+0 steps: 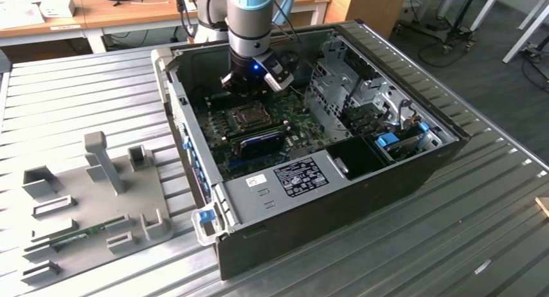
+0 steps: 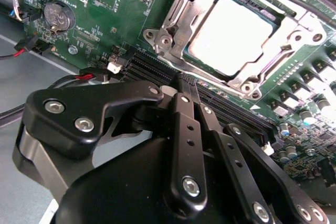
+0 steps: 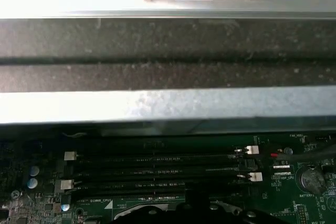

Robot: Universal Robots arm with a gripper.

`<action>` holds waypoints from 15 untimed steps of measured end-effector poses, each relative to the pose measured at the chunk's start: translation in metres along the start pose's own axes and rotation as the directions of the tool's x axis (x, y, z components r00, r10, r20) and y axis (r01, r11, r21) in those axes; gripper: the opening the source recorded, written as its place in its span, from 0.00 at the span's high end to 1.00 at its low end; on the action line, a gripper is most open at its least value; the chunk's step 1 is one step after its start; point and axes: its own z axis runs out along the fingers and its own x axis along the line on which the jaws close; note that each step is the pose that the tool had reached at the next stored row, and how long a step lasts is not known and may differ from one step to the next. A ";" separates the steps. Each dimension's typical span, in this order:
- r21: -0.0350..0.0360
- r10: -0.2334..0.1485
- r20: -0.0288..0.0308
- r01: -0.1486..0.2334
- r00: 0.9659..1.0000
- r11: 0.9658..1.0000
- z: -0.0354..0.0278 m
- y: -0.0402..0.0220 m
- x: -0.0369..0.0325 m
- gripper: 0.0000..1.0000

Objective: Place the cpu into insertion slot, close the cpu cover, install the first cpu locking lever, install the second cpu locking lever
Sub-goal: 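Install the first cpu locking lever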

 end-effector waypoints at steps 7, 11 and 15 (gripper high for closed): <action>-0.003 -0.003 -0.001 0.003 1.000 1.000 0.0000 -0.0001 0.0000 0.90; -0.014 -0.010 -0.003 0.010 1.000 1.000 -0.0001 -0.0001 0.0000 0.90; -0.056 -0.006 -0.004 0.006 1.000 0.998 0.0000 0.0000 0.0000 0.90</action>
